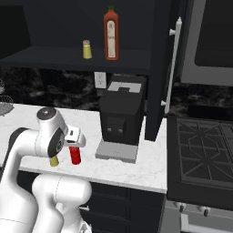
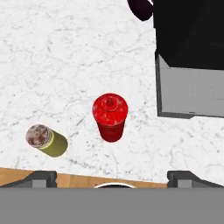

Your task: Put the shaker and condiment bottle from the counter next to their counterparts in the cabinet.

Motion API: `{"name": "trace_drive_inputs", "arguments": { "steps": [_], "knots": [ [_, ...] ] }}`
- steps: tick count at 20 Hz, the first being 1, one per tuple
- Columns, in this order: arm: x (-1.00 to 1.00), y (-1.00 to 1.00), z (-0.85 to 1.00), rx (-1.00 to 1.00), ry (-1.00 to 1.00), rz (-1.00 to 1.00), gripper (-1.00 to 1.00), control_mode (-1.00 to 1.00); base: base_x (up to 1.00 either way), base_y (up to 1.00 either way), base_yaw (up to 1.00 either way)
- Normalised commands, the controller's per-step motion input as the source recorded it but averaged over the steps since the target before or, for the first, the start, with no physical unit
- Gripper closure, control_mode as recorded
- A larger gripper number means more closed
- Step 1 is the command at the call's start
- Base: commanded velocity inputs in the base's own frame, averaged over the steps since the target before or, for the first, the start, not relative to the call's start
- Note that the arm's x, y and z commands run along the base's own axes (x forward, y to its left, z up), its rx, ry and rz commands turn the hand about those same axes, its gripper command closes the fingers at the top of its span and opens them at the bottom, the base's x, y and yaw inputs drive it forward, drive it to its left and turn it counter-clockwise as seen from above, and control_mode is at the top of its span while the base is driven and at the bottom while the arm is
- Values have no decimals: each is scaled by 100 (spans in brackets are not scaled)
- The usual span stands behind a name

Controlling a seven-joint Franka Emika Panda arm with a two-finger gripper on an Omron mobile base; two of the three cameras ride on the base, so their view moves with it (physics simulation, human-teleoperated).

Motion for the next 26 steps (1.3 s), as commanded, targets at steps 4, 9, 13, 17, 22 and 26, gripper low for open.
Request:
{"name": "trace_drive_inputs", "arguments": {
  "steps": [4,9,13,17,22,26],
  "knots": [
    [22,0,-6,0,0,0,-100,-100,0,0,0],
    [18,0,-9,-1,0,0,-100,-100,0,0,0],
    [22,2,-9,-2,0,0,-100,-100,0,0,0],
    [21,3,-10,-1,0,0,-100,-100,0,0,0],
    [8,2,-13,0,0,0,-100,-100,0,0,0],
    [0,0,-21,0,0,0,-100,-100,0,0,0]
  ]
}}
